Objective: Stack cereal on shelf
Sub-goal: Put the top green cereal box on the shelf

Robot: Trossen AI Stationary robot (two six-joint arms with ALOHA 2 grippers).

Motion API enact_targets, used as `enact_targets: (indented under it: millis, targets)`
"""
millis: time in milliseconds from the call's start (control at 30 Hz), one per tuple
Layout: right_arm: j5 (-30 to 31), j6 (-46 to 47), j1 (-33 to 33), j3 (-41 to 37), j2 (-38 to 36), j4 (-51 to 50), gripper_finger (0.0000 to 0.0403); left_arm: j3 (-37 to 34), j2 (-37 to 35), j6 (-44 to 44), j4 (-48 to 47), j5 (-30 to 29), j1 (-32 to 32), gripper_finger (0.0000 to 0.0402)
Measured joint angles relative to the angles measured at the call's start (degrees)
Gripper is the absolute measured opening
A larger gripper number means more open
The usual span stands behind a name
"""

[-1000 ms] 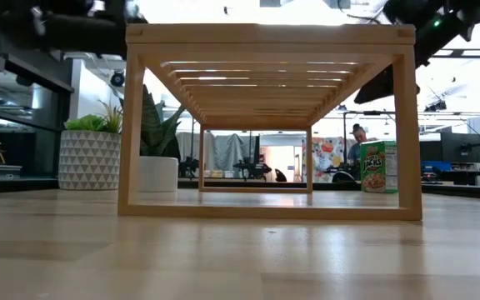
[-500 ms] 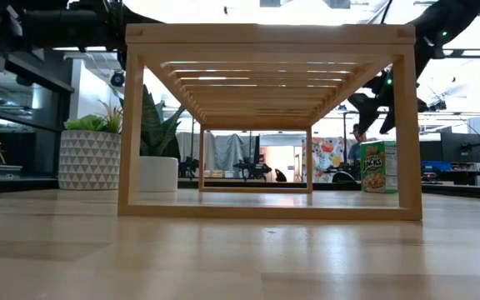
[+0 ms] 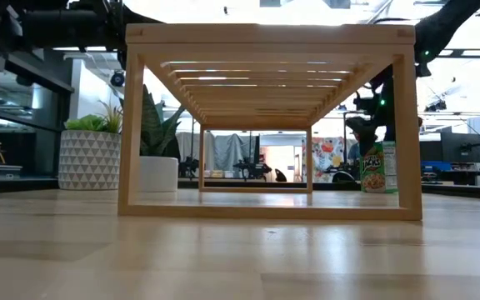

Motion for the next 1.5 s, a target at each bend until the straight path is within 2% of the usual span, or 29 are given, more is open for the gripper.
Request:
enact_targets:
  millis: [267, 367, 600, 700, 833, 1000, 1100, 1167, 1233, 1367, 1500]
  targets:
    - [2.5, 0.1, 0.0, 0.0, 2.4, 1.2, 0.0281, 0.0, 0.0, 0.1, 0.0, -0.1, 0.0, 0.0000]
    - [3.7, 0.2, 0.0, 0.0, 2.4, 1.2, 0.0247, 0.0, 0.0, 0.1, 0.0, -0.1, 0.0, 0.0000]
    - [2.6, -0.2, 0.0, 0.0, -0.3, 0.0, 0.0132, 0.0, 0.0, 0.0, -0.1, -0.1, 0.0, 0.0000]
    - [0.1, -0.7, 0.5, 0.9, -4.4, -4.7, 0.0104, 0.0, 0.0, 0.0, -0.2, -0.2, 0.0, 0.0000]
    - [-5.5, -1.3, 3.1, 7.3, -11.7, -20.3, 0.0108, 0.0, 0.0, 0.2, -0.2, -0.2, 0.0, 0.0000]
    - [-15.5, 5.6, 11.2, 21.6, -19.4, -45.8, 0.0129, 0.0, 0.0, 1.0, -0.3, -0.2, 0.0, 0.0000]
    - [-23.6, 12.0, 18.3, 29.8, -22.8, -54.4, 0.0127, 0.0, 0.0, 1.0, -0.2, -0.5, 0.0, 0.0000]
    - [-27.1, 16.9, 24.0, 33.1, -25.0, -53.7, 0.0123, 0.0, 0.0, 1.0, -0.2, -0.9, 0.0, 0.0000]
    - [-27.0, 20.5, 30.0, 34.2, -26.8, -49.3, 0.0121, 0.0, 0.0, 1.0, -0.2, -1.4, 0.0, 0.0000]
    - [-19.7, 22.8, 41.4, 31.9, -27.2, -37.6, 0.0119, 0.0, 0.0, 1.0, -0.3, -2.5, 0.0, 0.0000]
    - [-17.1, 22.0, 50.1, 28.3, -21.0, -29.4, 0.0119, 0.0, 0.3, 1.0, -0.5, -2.6, 0.0, 0.0000]
